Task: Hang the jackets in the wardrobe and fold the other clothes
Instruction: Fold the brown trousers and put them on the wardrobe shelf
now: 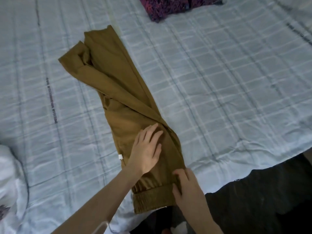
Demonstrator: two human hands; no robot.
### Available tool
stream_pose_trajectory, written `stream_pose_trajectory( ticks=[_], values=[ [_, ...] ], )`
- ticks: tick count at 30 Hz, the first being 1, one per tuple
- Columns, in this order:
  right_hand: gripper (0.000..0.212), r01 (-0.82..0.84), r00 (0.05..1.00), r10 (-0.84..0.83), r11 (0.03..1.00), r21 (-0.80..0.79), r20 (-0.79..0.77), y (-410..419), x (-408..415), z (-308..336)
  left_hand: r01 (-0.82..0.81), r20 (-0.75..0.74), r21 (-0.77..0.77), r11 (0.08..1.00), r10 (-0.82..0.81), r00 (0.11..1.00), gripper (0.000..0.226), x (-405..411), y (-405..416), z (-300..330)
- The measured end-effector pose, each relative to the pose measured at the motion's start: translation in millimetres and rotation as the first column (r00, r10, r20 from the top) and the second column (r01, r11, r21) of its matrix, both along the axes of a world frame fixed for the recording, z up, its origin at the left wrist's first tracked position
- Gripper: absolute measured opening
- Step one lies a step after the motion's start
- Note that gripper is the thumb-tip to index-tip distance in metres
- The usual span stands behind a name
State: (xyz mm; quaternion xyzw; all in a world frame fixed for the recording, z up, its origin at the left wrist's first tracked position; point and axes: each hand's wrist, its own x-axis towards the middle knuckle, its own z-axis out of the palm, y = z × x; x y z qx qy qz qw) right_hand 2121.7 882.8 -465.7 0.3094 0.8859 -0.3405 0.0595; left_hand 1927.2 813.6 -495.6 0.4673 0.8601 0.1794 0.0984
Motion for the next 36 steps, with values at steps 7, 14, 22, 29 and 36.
stream_pose_trajectory(
  ticks=[7,14,22,29,36],
  values=[
    [0.036,-0.245,0.865,0.332,0.934,-0.261,0.376,22.4,-41.4,12.0,0.010,0.084,-0.319,0.948,0.017,0.996,0.056,-17.5,-44.0,-36.5],
    [0.057,-0.559,0.423,0.709,0.694,-0.453,0.565,30.8,-91.0,26.2,0.118,0.168,-0.244,0.963,-0.078,0.983,0.052,-35.8,-54.4,-22.0],
    [0.050,-0.484,0.745,0.511,0.856,-0.180,0.428,28.5,-224.4,49.8,-0.169,0.042,0.055,0.984,0.167,0.985,0.029,-169.9,-55.7,3.3],
    [0.071,-0.498,0.848,0.460,0.862,0.096,0.263,28.8,-354.5,17.3,-0.332,0.061,-0.129,0.934,0.341,0.938,0.049,-290.6,-86.8,-17.0],
    [0.083,-0.319,0.822,0.193,0.935,0.153,0.536,48.1,-430.6,4.3,-0.402,0.217,-0.234,0.885,0.450,0.866,0.066,-364.7,-69.8,-21.1]
  ],
)
